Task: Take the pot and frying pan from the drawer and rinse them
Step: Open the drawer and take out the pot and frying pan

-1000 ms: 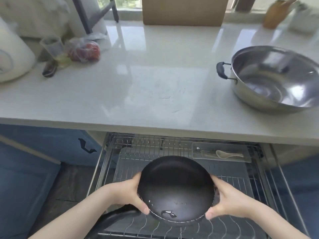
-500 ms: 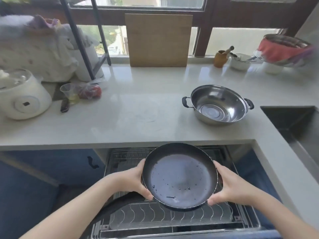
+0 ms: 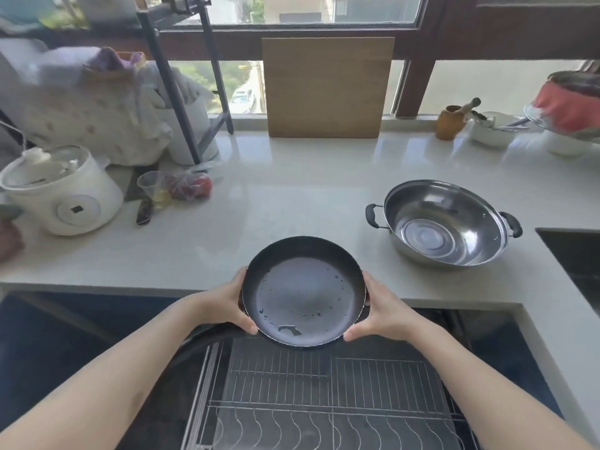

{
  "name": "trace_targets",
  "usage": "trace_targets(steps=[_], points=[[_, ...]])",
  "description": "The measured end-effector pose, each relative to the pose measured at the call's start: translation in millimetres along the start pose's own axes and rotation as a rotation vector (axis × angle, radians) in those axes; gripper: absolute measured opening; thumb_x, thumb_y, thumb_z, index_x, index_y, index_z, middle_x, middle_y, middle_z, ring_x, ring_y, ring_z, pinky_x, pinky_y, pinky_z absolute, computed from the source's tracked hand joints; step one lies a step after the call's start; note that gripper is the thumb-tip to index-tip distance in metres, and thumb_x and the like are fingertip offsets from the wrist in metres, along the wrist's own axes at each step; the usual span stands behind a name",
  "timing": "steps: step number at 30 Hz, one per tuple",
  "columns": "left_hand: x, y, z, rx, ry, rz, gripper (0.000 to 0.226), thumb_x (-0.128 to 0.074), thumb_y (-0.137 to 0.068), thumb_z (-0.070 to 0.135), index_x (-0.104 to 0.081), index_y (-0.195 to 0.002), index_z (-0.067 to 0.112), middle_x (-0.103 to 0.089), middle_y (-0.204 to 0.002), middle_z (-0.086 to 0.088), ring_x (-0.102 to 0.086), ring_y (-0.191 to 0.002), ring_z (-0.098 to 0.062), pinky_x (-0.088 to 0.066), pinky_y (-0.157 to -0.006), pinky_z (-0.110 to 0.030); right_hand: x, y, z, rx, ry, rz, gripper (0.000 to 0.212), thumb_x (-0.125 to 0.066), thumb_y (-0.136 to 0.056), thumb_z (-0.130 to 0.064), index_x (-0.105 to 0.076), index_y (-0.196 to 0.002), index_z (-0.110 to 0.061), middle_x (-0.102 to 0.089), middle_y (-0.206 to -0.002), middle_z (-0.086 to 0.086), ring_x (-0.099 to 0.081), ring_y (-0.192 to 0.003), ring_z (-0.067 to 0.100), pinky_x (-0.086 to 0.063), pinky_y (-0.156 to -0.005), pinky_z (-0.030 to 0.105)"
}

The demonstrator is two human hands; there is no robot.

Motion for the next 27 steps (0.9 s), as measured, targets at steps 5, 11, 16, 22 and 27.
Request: trace_targets(steps=[5,11,16,22,27], points=[[26,-43,-12,0.013,0.016,0.055,0.122,-0.091,-0.059,0.023,-0.009,-0.145,0.046,-0.041,-0.135,0.024,-0.046,-0.124,-0.002,-0.04,-0.1,-0.023,12,-57,16,0.035,-0.023,0.0,0.117,-0.093,-0.043,-0.033,-0.028,-0.14,-0.045,-0.049,-0.13,-0.02,-0.047,-0.123,0.003,-0.046,-0.098,0.028],[58,-91,-23,0.028,0.034,0.083,0.116,-0.089,-0.063,0.012,-0.01,-0.138,0.052,-0.049,-0.122,0.018,-0.057,-0.101,-0.004,-0.045,-0.08,-0.016,24,-115,26,0.061,-0.033,0.032,0.108,-0.091,-0.046,-0.034,-0.032,-0.136,-0.045,-0.051,-0.118,-0.024,-0.051,-0.111,-0.001,-0.048,-0.087,0.021],[85,-116,-24,0.035,-0.006,0.143,0.117,-0.089,-0.062,0.013,-0.011,-0.142,0.048,-0.049,-0.115,0.022,-0.057,-0.093,0.002,-0.043,-0.078,-0.017,29,-148,35,0.011,-0.052,0.03,0.1,-0.094,-0.045,-0.025,-0.038,-0.127,-0.037,-0.056,-0.109,-0.005,-0.062,-0.087,0.006,-0.058,-0.073,0.032],[100,-121,-16,0.051,-0.107,0.238,0.112,-0.09,-0.06,0.024,-0.019,-0.146,0.041,-0.051,-0.127,0.007,-0.056,-0.112,-0.012,-0.044,-0.089,-0.027,32,-154,43,-0.073,0.003,0.075,0.099,-0.089,-0.045,-0.048,-0.038,-0.128,-0.033,-0.057,-0.113,-0.005,-0.061,-0.104,0.014,-0.053,-0.087,0.04],[80,-68,9,-0.001,-0.282,0.619,0.114,-0.086,-0.068,0.038,-0.015,-0.155,0.025,-0.033,-0.147,-0.002,-0.032,-0.134,-0.023,-0.033,-0.111,-0.04,22,-80,54,-0.178,-0.012,0.236,0.116,-0.085,-0.067,-0.045,-0.013,-0.156,-0.022,-0.038,-0.141,-0.004,-0.036,-0.131,0.012,-0.032,-0.111,0.033]])
Point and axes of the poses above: each hand's wrist, its own y-axis away from the middle knuckle, its own x-axis out of the back of the hand, z = x × y, the point moved 8 cm from there along -y, towards the middle knuckle
